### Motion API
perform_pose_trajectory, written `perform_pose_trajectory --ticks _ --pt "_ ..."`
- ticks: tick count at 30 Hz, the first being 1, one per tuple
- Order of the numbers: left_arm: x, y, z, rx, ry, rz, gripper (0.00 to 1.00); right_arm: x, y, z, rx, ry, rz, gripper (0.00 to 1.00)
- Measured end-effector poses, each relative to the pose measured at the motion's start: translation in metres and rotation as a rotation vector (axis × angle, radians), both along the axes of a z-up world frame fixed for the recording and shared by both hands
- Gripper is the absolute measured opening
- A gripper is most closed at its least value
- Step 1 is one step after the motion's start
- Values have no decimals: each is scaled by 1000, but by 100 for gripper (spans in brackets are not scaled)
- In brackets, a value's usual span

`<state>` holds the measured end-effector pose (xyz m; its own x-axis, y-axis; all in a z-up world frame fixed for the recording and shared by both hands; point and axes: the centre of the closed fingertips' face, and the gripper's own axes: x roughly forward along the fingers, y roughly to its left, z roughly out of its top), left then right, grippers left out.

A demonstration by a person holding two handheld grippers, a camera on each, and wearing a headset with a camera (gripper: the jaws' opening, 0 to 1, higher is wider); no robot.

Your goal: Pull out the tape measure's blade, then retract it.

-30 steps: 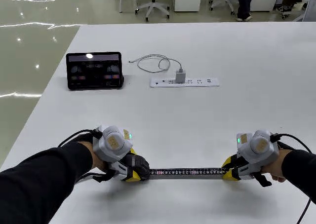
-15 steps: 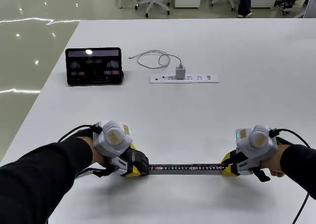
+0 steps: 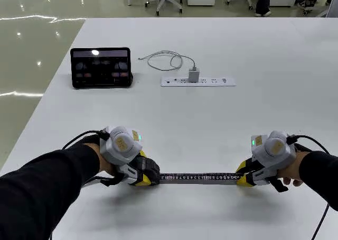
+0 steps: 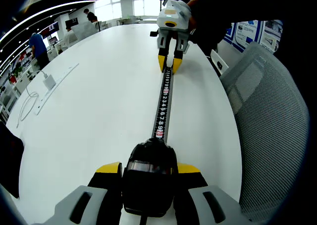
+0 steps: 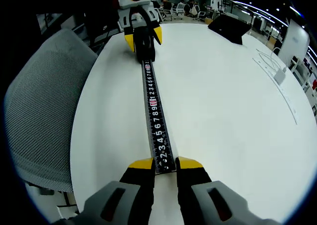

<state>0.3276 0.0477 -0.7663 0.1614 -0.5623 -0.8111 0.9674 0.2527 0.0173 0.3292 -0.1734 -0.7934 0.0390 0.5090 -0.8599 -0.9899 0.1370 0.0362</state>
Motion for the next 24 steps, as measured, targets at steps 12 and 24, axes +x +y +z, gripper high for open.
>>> perform_pose_trajectory --ticks 12,24 --pt "0 0 1 -4 -6 -4 36 17 -6 19 66 -37 -156 38" --pt "0 -1 0 8 -13 -28 36 4 -13 15 116 -61 -279 81"
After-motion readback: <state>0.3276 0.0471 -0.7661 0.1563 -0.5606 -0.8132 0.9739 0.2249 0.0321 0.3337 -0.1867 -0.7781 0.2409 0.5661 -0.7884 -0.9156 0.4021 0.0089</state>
